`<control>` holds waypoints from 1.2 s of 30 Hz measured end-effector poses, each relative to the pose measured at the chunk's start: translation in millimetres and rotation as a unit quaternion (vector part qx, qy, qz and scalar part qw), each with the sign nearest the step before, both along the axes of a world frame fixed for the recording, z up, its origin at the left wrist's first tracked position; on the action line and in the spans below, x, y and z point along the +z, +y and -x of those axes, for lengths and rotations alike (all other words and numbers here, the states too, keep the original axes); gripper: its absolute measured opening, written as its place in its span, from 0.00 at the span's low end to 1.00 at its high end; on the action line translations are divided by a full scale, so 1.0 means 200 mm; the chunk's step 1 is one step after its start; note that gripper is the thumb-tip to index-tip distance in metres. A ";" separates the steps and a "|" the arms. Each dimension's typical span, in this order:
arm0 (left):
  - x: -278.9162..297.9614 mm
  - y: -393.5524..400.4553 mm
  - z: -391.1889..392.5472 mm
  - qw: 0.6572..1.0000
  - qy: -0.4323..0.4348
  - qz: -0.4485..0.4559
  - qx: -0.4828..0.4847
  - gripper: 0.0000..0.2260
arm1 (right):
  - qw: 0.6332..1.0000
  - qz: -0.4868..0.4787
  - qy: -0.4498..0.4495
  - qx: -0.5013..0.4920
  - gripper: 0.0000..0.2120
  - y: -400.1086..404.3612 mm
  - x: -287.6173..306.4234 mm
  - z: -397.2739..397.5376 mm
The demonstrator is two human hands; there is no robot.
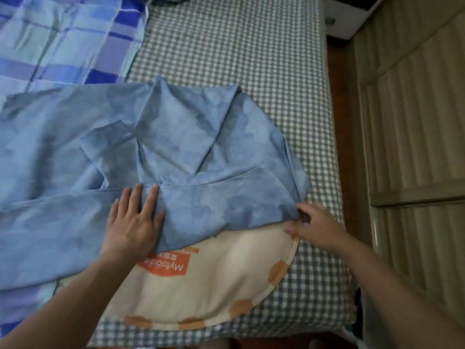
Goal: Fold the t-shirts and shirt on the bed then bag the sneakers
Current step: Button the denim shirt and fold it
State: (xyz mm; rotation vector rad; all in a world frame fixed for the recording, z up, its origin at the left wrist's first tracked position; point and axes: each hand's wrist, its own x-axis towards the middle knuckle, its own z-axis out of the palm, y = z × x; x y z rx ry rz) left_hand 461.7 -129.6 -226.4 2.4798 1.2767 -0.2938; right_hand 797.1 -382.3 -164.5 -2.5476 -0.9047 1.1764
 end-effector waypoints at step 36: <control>0.07 0.08 0.27 0.992 0.009 -0.126 0.008 0.28 | 0.876 -0.257 -0.315 0.259 0.26 0.79 -0.31 0.73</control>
